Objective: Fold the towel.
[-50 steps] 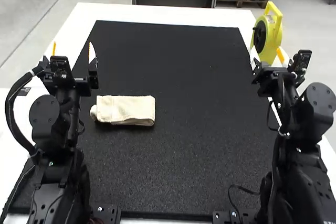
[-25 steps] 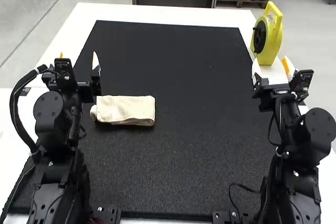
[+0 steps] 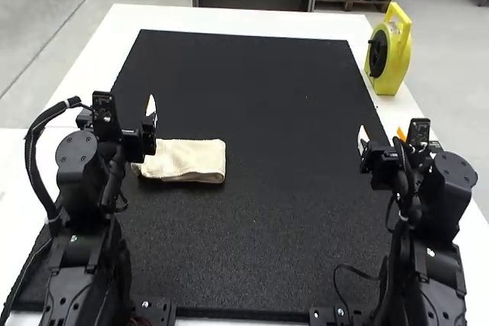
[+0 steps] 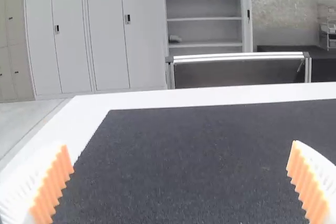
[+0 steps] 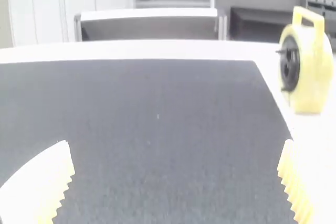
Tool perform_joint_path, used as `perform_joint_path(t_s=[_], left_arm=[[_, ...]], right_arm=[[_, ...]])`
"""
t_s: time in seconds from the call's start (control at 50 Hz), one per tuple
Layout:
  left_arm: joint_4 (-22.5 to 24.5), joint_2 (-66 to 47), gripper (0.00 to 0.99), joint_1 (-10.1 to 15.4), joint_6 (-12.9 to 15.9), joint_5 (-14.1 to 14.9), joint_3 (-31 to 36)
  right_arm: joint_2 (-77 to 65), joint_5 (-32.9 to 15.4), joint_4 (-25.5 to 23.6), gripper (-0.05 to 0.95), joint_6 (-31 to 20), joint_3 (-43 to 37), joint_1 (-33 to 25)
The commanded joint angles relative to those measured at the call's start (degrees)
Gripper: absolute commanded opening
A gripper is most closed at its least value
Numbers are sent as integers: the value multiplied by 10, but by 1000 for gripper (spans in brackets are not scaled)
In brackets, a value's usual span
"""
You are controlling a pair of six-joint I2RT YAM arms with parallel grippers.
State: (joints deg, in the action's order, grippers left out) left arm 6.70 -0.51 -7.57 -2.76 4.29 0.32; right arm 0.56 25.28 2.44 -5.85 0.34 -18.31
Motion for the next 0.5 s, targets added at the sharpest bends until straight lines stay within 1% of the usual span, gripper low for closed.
perform_joint_path(t_s=[0.0,0.04,0.22,0.48], left_arm=[[-46,6,970,4,-29,8,-2],[-63,6,970,5,-29,8,-2],[-65,6,969,-2,-32,8,-3],[-66,6,969,-4,-32,8,-2]], right_arm=[[-4,6,-32,908,-51,-3,-8],[-4,7,-38,908,-63,-3,-9],[-3,6,-48,908,-94,-3,-8],[-4,7,-52,908,-97,-3,-8]])
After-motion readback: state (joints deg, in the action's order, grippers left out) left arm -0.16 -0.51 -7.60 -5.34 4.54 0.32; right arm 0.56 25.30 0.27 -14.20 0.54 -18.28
